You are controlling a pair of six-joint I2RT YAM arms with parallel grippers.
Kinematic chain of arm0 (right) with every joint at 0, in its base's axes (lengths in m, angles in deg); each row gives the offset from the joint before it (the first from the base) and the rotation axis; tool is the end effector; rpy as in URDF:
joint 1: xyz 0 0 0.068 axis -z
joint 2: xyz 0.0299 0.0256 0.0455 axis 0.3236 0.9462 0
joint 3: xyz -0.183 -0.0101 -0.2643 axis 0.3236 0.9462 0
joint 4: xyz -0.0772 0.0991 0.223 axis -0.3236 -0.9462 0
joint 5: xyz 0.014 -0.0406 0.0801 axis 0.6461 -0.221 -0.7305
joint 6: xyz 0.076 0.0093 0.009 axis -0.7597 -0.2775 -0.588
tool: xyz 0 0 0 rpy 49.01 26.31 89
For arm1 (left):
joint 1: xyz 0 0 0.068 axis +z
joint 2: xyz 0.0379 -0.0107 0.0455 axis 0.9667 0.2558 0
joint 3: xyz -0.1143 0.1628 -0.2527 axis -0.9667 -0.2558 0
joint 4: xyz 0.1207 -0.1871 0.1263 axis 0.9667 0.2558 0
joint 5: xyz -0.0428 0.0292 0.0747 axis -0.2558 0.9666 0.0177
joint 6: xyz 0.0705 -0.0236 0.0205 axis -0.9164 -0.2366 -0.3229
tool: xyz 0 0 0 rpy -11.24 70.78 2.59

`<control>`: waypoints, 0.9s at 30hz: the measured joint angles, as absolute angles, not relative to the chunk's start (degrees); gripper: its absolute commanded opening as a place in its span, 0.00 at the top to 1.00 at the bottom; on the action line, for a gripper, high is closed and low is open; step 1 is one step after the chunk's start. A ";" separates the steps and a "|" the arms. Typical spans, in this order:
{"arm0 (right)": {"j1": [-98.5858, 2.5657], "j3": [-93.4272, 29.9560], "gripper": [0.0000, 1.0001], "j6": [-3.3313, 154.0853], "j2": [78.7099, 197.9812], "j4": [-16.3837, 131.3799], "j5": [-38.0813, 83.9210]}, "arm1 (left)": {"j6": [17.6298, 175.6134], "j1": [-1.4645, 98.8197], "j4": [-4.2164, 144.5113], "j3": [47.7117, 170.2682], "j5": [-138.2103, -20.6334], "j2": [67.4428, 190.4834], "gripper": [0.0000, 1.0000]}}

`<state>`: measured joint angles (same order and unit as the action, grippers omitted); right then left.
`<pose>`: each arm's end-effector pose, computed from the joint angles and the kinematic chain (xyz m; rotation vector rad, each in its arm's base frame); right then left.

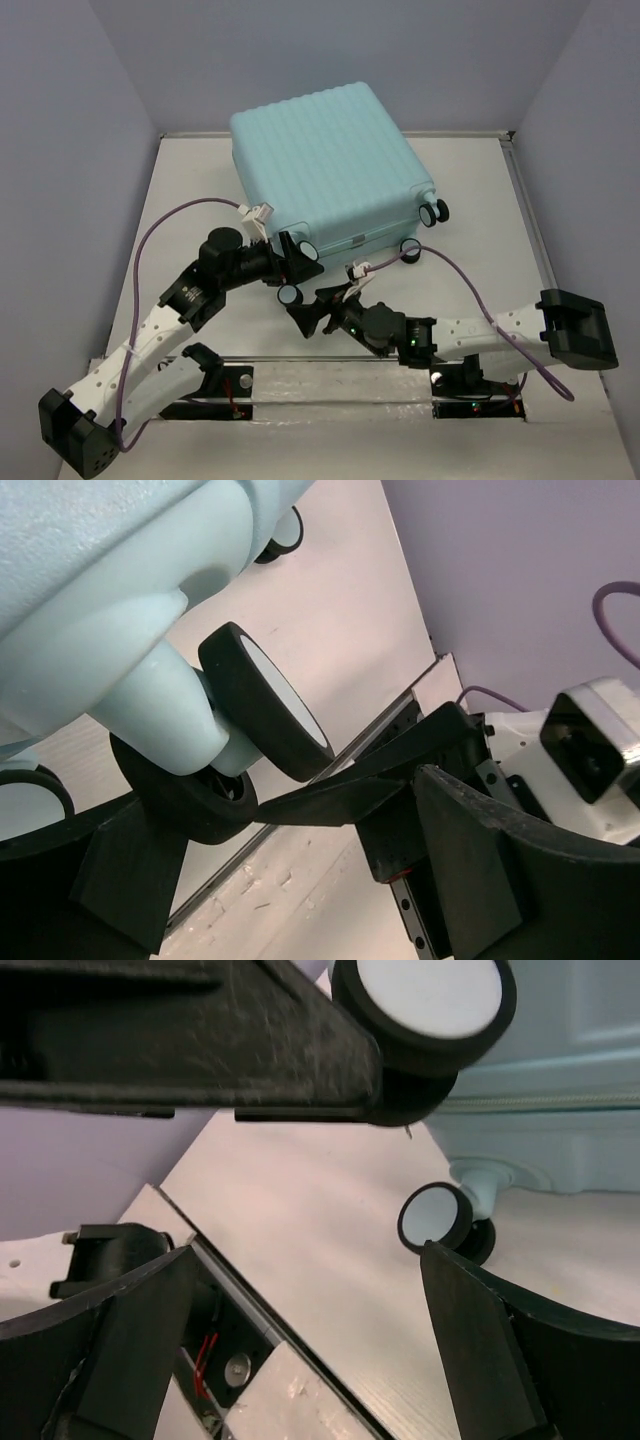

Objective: Pack the luggage

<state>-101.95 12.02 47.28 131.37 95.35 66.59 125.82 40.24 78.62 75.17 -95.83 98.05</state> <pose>0.0718 0.2712 0.2884 -0.2275 1.7340 1.0361 0.1241 -0.1202 0.3388 0.2418 1.9602 -1.2938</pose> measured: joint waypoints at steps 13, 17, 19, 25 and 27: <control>-92.70 3.32 0.02 58.44 134.26 90.28 64.54 | 128.26 40.57 77.07 74.62 -94.78 97.61 0.01; -91.77 3.08 0.09 59.65 136.90 93.99 62.68 | 129.27 40.94 75.85 73.84 -93.53 96.78 0.01; -91.70 3.06 0.09 60.21 138.80 97.84 61.67 | 129.68 41.16 75.56 73.79 -93.09 96.52 0.01; -91.50 4.20 0.10 61.50 141.82 106.87 62.13 | 131.65 41.16 73.57 71.61 -91.06 93.85 0.01; -91.26 4.76 0.11 61.81 142.91 110.45 62.48 | 132.40 41.13 72.85 70.86 -90.58 92.84 0.01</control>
<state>-91.26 4.76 61.81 142.91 110.45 62.48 132.40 41.13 72.85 70.86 -90.58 92.84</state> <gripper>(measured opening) 0.909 0.990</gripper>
